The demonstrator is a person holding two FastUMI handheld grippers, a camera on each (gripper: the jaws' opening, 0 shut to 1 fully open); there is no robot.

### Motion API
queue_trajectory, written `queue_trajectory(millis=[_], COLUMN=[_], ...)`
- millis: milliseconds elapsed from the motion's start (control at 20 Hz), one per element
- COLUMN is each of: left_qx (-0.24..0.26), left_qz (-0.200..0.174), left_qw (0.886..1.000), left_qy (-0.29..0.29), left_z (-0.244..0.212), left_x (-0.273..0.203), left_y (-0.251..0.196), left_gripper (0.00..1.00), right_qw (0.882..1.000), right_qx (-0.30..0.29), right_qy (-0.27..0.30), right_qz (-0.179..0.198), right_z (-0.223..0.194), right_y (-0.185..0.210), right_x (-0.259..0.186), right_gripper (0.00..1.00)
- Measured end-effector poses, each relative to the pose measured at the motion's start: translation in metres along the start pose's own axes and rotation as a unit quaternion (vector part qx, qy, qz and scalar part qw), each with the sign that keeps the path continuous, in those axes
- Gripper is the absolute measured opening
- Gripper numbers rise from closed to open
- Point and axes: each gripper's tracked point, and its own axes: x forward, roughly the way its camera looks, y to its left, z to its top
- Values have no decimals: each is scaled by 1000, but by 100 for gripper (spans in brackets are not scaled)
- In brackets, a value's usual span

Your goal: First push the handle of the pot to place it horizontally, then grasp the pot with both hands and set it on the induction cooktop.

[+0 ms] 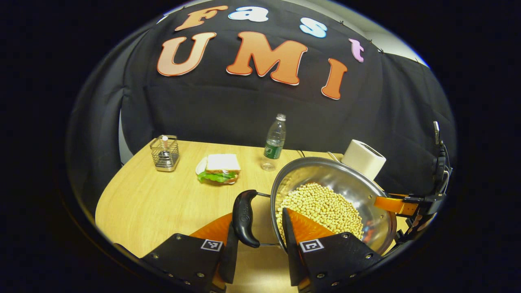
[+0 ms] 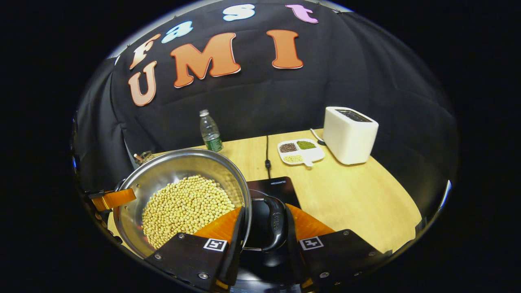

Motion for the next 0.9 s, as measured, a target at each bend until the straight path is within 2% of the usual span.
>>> queue_trajectory(millis=[450, 800, 850, 900], left_qx=[4, 8, 2, -1], left_qz=[-17, 1, 3, 6], left_qw=[999, 1000, 1000, 1000], left_qy=[28, 31, 31, 29], left_z=[-27, -41, -41, -41], left_x=[19, 27, 28, 27], left_y=[-55, -56, -55, -53], left_gripper=[53, 53, 53, 53], right_qw=[1000, 999, 999, 999], right_qx=[11, 14, 13, 9], right_qy=[13, 27, 25, 24], right_qz=[-26, -25, -25, -23], right_z=[-9, -17, -16, -15], right_y=[-59, -59, -57, -57], right_x=[-4, 3, 5, 4], right_gripper=[50, 50, 46, 51])
